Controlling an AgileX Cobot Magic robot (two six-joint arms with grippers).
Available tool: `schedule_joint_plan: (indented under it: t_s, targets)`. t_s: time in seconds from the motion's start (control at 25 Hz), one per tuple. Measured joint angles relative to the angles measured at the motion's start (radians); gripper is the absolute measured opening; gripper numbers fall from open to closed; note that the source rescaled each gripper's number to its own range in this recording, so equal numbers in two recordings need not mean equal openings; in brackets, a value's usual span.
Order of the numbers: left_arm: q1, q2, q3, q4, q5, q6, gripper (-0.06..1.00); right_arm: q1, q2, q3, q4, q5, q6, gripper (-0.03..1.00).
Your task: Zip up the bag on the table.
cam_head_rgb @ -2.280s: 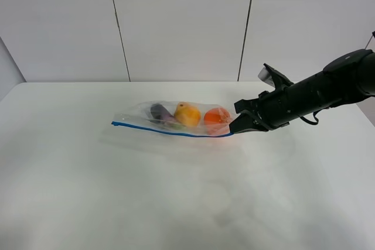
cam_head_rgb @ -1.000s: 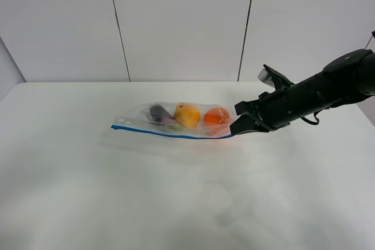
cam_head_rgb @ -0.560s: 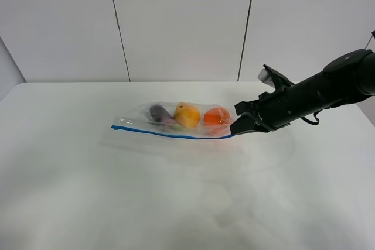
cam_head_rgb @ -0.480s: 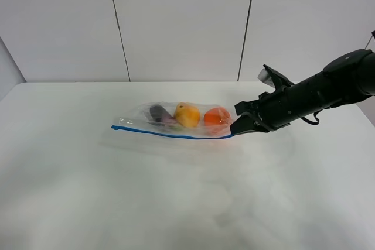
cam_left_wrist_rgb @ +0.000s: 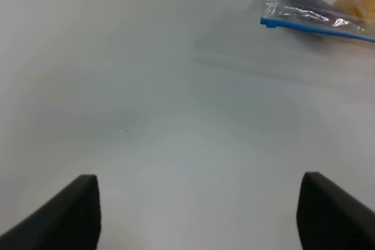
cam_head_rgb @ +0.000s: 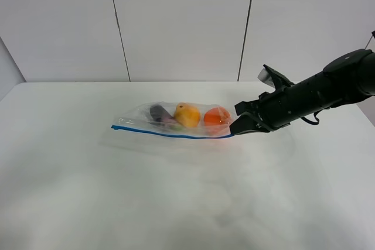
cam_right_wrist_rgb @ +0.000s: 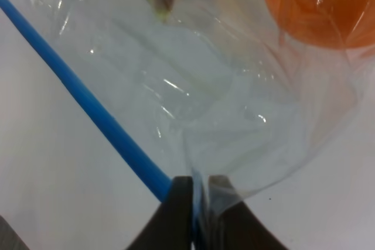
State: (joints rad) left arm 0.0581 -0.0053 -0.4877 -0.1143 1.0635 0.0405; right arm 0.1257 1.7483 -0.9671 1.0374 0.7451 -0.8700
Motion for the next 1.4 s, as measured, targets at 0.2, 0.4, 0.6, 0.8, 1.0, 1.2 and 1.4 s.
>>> schedule_joint_plan:
  t_s: [0.2, 0.4, 0.6, 0.8, 1.0, 1.2, 1.4]
  targets:
    - [0.0, 0.0, 0.0, 0.0, 0.0, 0.0, 1.0, 0.0, 0.0, 0.0, 0.0, -0.011, 0.0, 0.35]
    - [0.0, 0.0, 0.0, 0.0, 0.0, 0.0, 1.0, 0.0, 0.0, 0.0, 0.0, -0.036, 0.001, 0.66]
    - [0.0, 0.0, 0.0, 0.0, 0.0, 0.0, 1.0, 0.0, 0.0, 0.0, 0.0, -0.055, 0.001, 0.72]
    - [0.0, 0.0, 0.0, 0.0, 0.0, 0.0, 1.0, 0.0, 0.0, 0.0, -0.002, -0.097, 0.043, 0.93]
    - [0.0, 0.0, 0.0, 0.0, 0.0, 0.0, 1.0, 0.0, 0.0, 0.0, -0.026, -0.112, 0.054, 1.0]
    - [0.0, 0.0, 0.0, 0.0, 0.0, 0.001, 1.0, 0.0, 0.0, 0.0, -0.061, -0.14, 0.054, 1.0]
    - [0.0, 0.0, 0.0, 0.0, 0.0, 0.002, 1.0, 0.0, 0.0, 0.0, -0.152, -0.181, 0.054, 1.0]
